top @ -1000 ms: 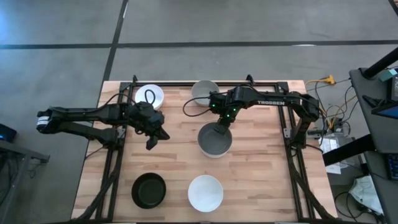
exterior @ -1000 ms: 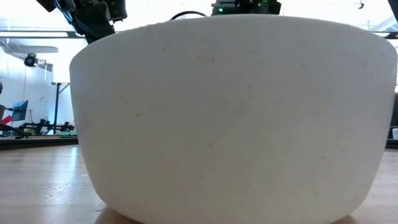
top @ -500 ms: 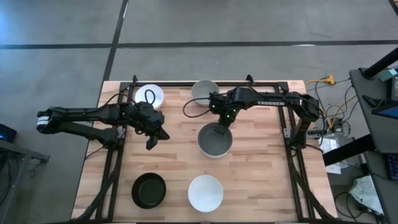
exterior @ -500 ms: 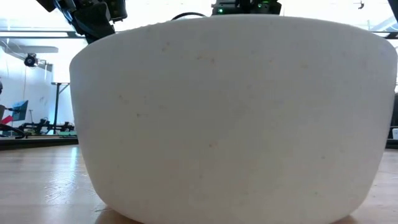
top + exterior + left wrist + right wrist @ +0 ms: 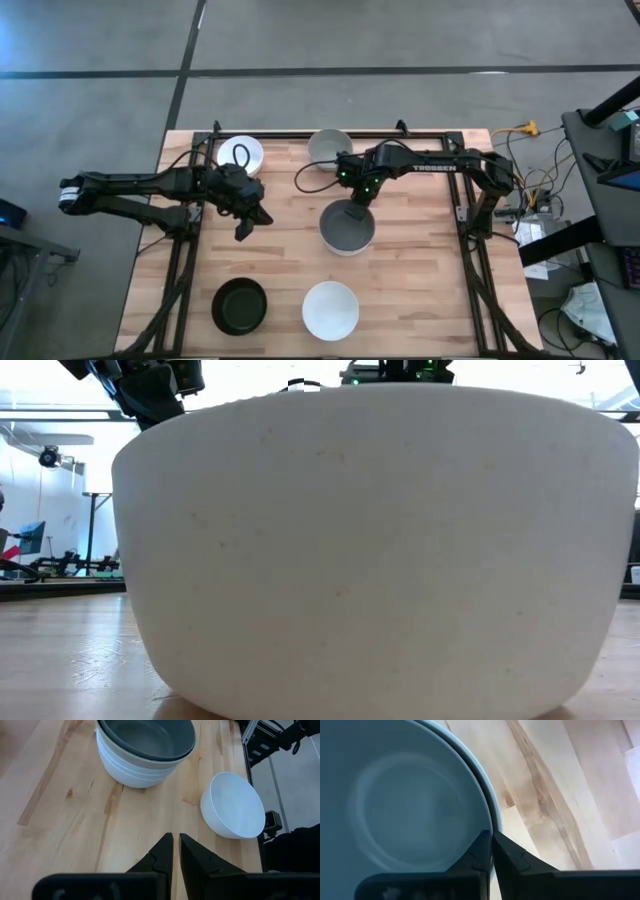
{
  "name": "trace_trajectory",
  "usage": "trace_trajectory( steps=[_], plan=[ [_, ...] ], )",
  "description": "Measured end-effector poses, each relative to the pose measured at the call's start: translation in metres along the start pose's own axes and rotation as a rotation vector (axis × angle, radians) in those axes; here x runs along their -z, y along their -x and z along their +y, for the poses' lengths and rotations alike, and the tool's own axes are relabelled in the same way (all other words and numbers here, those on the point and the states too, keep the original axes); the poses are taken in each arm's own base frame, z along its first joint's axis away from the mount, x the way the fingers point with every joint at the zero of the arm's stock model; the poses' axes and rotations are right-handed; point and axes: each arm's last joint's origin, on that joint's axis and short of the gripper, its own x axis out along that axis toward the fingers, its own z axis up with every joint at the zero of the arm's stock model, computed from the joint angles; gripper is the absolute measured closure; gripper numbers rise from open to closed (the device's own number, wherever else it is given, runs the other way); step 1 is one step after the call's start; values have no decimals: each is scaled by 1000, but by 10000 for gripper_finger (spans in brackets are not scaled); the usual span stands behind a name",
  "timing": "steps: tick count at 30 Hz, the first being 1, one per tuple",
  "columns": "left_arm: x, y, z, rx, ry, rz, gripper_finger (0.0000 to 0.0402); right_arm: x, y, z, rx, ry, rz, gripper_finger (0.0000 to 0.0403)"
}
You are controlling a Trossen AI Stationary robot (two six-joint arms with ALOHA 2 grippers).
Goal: Nest bowls inside each other
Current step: Stack the dark gray bowl on the brown bowl, then stack the black bowl on the dark gray bowl
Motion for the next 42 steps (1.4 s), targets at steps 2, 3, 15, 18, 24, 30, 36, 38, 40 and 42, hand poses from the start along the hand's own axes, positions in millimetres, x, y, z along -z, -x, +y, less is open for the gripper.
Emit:
trace_trajectory(
  steps=[2, 3, 15, 18, 24, 30, 36, 38, 40, 42],
  plan=[
    [0, 0, 0, 0, 0, 2, 387, 1, -2, 0, 0, -2, 4, 394],
    [0, 0, 0, 0, 0, 2, 387, 1, -3, 0, 0, -3, 5, 394],
    [0, 0, 0, 0, 0, 2, 387, -1, 1, 2, -13, -2, -11, 363],
    [0, 0, 0, 0, 0, 1, 387, -2, 3, 3, -14, -2, -16, 353],
    [0, 0, 0, 1, 0, 1, 387, -4, 10, 4, -16, -1, -23, 327],
    [0, 0, 0, 1, 0, 1, 387, -8, 25, 7, -21, 4, -39, 304],
    [-1, 1, -2, 7, -4, -3, 387, -3, 66, 16, -56, 120, -174, 305],
    [-3, 2, -3, 12, -6, -6, 387, 5, 79, 18, -69, 156, -228, 311],
    [-4, 3, -5, 17, -9, -12, 387, 15, 91, 19, -78, 180, -278, 318],
    [-4, 4, -6, 24, -15, -15, 387, 27, 101, 19, -93, 195, -344, 325]
  ],
)
